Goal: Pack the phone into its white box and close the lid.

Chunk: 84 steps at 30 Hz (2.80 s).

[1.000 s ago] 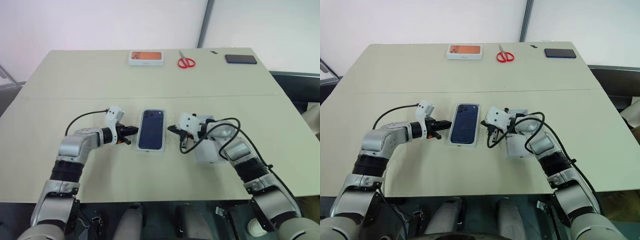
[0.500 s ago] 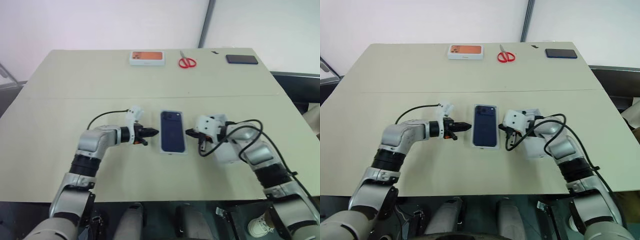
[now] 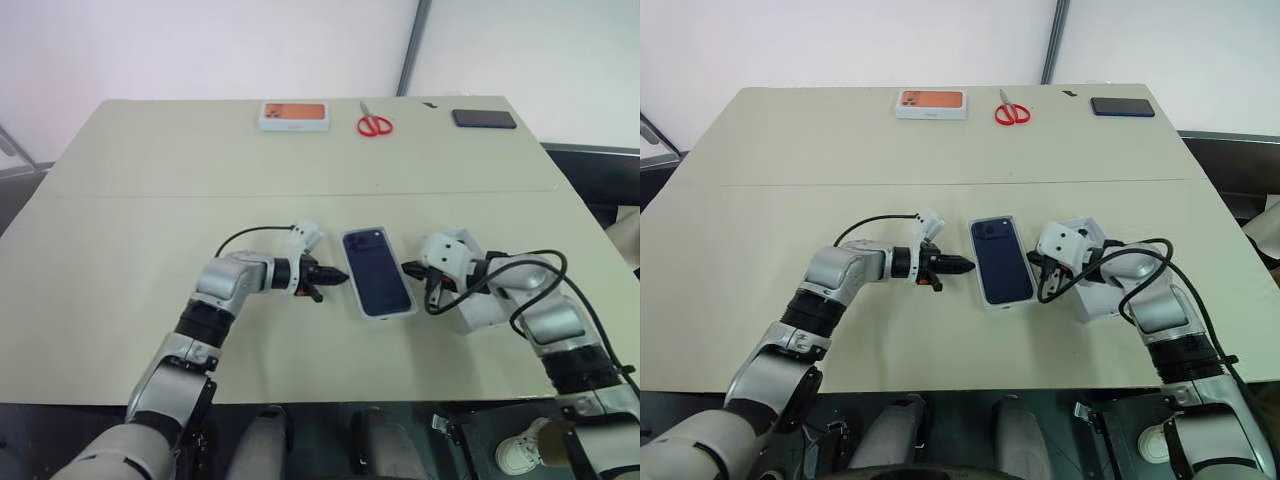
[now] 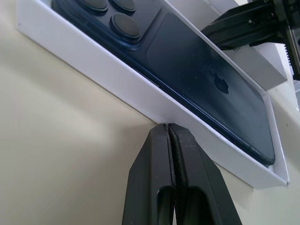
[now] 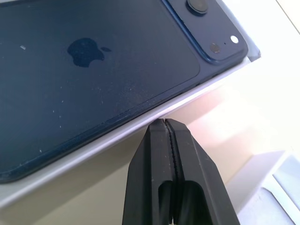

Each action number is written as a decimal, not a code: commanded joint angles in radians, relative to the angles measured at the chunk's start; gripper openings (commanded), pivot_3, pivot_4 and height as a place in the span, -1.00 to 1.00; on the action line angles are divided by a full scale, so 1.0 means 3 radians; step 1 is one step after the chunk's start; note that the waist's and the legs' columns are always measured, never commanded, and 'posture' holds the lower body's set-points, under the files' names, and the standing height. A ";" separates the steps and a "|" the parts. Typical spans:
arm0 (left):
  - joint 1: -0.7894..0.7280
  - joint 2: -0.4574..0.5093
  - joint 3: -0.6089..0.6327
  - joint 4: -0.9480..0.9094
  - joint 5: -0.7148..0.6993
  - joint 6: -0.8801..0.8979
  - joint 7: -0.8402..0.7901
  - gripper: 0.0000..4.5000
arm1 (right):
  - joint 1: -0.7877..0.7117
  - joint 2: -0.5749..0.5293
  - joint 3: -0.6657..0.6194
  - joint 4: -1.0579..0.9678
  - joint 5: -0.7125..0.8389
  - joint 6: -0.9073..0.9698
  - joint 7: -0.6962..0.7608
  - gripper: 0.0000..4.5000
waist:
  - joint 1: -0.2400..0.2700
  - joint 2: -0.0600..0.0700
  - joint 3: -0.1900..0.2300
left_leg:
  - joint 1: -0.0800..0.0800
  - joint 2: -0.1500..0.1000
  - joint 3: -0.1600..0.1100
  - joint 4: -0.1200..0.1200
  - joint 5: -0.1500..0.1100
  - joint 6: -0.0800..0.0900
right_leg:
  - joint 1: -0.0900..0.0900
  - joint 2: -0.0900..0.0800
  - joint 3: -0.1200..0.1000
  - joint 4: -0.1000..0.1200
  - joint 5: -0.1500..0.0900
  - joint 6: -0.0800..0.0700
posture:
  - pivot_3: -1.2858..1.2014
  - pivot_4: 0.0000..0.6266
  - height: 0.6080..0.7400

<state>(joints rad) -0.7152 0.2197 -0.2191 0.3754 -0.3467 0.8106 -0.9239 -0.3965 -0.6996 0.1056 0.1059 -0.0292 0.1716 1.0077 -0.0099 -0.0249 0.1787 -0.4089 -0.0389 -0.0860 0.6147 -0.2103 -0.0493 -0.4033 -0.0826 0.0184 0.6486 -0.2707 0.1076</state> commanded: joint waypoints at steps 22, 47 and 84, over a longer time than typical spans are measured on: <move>-0.0077 -0.0068 0.0083 -0.0008 0.0073 -0.0103 -0.0016 -0.95 | -0.0039 -0.0011 0.0039 -0.0215 0.0142 -0.0107 0.0125 -0.99 | -0.0016 0.0000 0.0000 | 0.0002 0.0002 0.0001 0.0000 0.0000 0.0000 | 0.0000 0.0003 0.0001 0.0002 0.0000 0.0000 | 0.03 -0.52 1.00; -0.0094 0.0141 0.0271 -0.0015 0.0053 -0.0235 -0.0014 -0.95 | -0.0270 -0.0079 0.0087 0.0144 -0.0020 -0.0324 0.0064 -0.99 | -0.0017 0.0000 0.0000 | 0.0002 0.0002 0.0001 0.0000 0.0000 0.0000 | -0.0001 0.0003 0.0001 0.0003 0.0000 0.0000 | 0.03 -0.52 1.00; 0.0825 0.1134 0.1233 -0.0972 -0.0552 -0.1093 -0.0551 0.79 | 0.0004 -0.0310 -0.0640 -0.0596 0.0581 0.1325 -0.0413 0.98 | -0.0021 0.0003 0.0000 | 0.0002 0.0009 0.0002 0.0000 0.0000 0.0001 | -0.0004 0.0002 0.0004 0.0005 0.0000 -0.0001 | 0.03 -0.52 1.00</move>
<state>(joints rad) -0.4812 0.5513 0.1282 0.1287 -0.4889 0.5227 -1.0665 -0.3862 -0.8006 -0.0403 -0.0001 0.1113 0.5011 0.9201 -0.0161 -0.0239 0.1788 -0.4083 -0.0362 -0.0853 0.6146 -0.2105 -0.0489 -0.4045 -0.0822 0.0198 0.6499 -0.2707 0.1072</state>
